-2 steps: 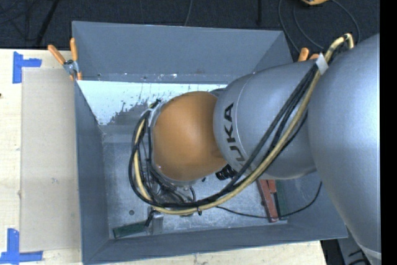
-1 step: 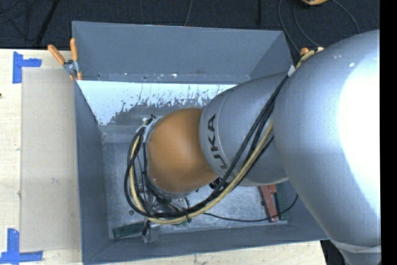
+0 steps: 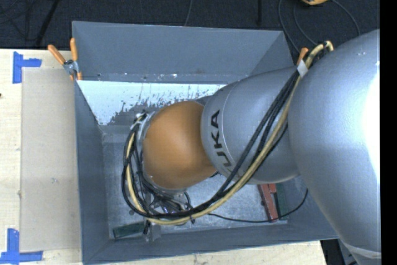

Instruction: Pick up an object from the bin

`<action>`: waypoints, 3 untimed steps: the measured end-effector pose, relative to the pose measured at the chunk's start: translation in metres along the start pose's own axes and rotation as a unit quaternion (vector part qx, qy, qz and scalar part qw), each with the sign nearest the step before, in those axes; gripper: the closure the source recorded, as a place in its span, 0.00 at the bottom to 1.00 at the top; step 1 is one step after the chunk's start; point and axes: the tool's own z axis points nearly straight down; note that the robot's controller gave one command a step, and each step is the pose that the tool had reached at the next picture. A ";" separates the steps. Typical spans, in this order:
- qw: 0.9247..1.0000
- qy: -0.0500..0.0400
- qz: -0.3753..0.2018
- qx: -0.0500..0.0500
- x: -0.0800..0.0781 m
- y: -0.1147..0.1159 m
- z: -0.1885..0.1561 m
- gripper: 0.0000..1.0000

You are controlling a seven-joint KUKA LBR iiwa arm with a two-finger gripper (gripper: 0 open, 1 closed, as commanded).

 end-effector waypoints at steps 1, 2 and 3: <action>1.000 -0.004 -0.021 0.000 0.003 -0.015 0.049 0.00; 0.997 -0.001 -0.071 0.000 -0.001 0.003 0.049 1.00; 0.997 -0.001 -0.071 0.000 0.000 0.003 0.049 1.00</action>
Offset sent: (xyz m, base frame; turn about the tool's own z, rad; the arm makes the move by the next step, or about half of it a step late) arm -0.0018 0.0036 -0.0490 -0.1477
